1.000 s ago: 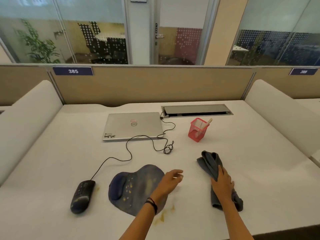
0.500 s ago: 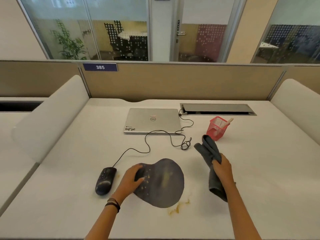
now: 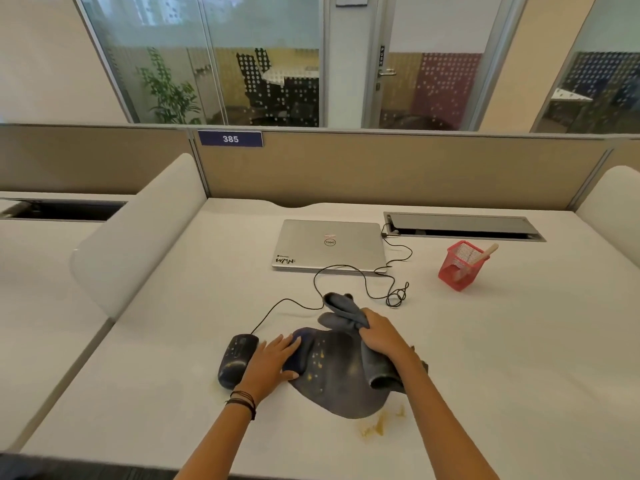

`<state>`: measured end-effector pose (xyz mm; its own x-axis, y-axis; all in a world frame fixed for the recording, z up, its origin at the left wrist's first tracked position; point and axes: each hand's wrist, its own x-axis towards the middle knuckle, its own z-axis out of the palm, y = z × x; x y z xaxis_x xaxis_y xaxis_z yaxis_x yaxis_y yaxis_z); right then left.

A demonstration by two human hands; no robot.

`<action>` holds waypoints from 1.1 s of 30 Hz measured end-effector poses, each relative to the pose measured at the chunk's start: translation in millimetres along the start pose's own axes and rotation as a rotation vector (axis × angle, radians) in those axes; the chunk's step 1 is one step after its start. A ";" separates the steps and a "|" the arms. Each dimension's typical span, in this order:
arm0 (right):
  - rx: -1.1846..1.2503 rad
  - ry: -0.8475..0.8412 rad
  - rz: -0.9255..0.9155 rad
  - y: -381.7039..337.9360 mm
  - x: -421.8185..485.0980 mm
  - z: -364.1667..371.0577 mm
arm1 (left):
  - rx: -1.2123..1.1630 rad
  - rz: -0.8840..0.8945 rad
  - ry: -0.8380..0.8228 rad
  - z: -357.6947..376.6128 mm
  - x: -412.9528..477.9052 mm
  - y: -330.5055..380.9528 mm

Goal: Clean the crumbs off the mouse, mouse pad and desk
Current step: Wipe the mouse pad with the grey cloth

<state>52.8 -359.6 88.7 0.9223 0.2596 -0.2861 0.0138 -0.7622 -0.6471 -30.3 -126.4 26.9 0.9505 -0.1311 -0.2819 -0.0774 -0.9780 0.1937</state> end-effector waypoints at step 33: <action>-0.355 -0.179 -0.113 -24.5 30.9 55.1 | 0.061 -0.059 -0.014 -4.7 1.7 8.9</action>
<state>59.7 -300.2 56.7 0.8261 0.4287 -0.3657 0.2726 -0.8720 -0.4065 -27.9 -134.5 32.5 0.9497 -0.0752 -0.3041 -0.0405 -0.9921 0.1187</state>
